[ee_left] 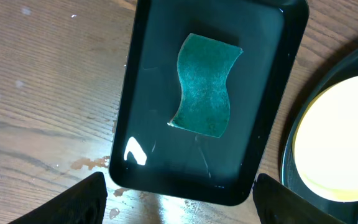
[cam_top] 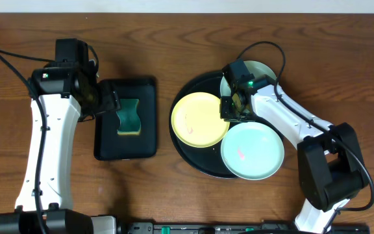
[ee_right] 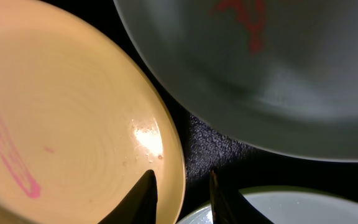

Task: Clean dirty plates on tray and stack at the side
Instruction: 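Move left gripper over the sponge and right gripper to the yellow plate rim, then grasp the green sponge with the left gripper and lift it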

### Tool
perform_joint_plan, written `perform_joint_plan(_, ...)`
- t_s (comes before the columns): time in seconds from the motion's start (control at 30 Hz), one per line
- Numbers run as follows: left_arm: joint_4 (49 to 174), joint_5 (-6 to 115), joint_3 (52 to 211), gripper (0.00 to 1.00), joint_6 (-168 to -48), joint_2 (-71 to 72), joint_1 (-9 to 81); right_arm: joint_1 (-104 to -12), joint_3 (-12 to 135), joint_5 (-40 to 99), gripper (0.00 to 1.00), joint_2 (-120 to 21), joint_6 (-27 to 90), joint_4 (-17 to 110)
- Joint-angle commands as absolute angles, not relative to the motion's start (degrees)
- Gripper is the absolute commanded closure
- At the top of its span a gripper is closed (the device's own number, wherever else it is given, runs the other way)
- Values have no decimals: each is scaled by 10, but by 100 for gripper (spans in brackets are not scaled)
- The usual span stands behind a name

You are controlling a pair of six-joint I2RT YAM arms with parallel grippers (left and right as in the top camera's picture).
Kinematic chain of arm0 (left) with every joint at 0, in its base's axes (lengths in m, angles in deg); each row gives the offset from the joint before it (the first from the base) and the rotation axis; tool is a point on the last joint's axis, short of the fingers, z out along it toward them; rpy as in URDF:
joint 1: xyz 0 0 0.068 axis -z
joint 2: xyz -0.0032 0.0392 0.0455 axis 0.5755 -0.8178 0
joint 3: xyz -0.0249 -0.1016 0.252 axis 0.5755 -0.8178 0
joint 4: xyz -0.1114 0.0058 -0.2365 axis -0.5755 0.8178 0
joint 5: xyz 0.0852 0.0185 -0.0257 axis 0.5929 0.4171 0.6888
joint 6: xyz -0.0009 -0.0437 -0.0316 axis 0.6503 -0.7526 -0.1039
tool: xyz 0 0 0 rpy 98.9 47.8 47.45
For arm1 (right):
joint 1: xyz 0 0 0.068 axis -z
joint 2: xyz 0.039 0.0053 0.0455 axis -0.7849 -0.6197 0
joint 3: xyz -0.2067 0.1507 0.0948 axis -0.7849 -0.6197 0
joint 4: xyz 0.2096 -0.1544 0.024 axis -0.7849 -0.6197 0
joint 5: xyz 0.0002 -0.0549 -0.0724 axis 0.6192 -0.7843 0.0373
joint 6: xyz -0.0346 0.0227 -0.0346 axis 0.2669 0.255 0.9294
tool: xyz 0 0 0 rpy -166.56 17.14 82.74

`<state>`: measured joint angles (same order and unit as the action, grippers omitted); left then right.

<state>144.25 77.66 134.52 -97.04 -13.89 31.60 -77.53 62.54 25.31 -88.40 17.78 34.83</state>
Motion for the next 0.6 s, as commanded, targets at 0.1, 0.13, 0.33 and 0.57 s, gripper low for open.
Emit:
perform_joint_plan(0.1,1442,784,1357,24,-973,-142,317,-791,634,235,75,-913,172,354)
perform_joint_plan(0.13,1442,784,1357,24,-973,-142,317,-791,634,235,75,-916,173,355)
perform_joint_plan(0.33,1441,784,1357,24,-973,-142,317,-792,634,235,77,-935,174,369)
perform_joint_plan(0.57,1430,784,1351,24,-973,-142,317,-793,634,235,90,-950,174,392)
